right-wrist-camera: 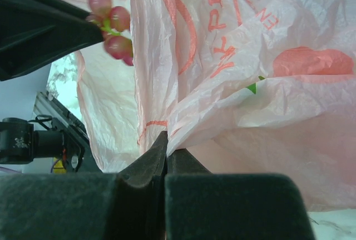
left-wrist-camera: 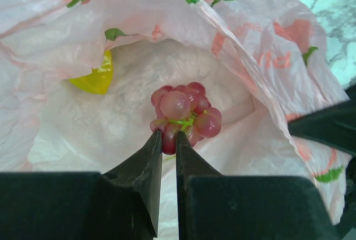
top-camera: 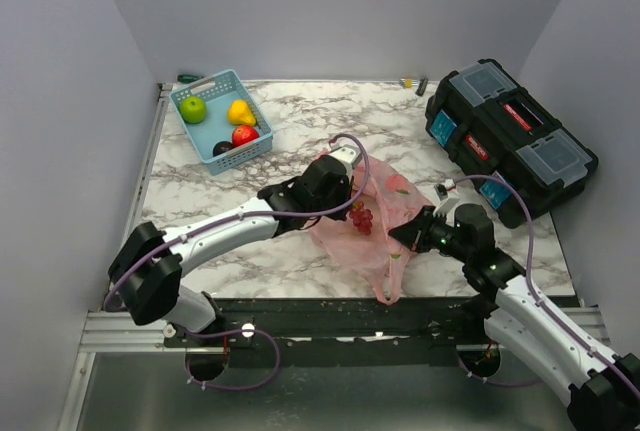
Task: Take the fake fruits out of the plastic bag
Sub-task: Take out the fake fruit from the plastic bag, then place the fake fruit in the bin.
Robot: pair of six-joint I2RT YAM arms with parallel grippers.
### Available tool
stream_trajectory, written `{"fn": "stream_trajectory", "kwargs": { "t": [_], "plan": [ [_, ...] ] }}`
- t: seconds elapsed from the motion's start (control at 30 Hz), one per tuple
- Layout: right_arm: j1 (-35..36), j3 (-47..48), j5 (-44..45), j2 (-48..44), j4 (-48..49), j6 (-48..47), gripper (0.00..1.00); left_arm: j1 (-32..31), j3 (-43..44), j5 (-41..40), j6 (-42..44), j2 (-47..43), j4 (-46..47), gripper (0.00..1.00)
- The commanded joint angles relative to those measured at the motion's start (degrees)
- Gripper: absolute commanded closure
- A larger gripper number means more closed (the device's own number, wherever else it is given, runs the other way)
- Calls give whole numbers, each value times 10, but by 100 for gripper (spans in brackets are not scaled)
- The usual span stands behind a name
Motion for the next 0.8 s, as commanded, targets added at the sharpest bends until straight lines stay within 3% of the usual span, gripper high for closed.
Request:
{"fn": "stream_trajectory", "kwargs": {
  "t": [0.0,0.27,0.53,0.77],
  "plan": [
    [3,-10,28,-6,-12,4,99,-6,-4,39,46,-67,-15,97],
    [2,-8,16,11,-7,2,99,-5,74,84,58,-144,-47,97],
    [2,-14,11,-10,-6,5,99,26,138,-59,60,-216,-93,99],
    [2,-15,8,-10,-5,3,99,148,160,-173,45,-250,-128,99]
  ]
}}
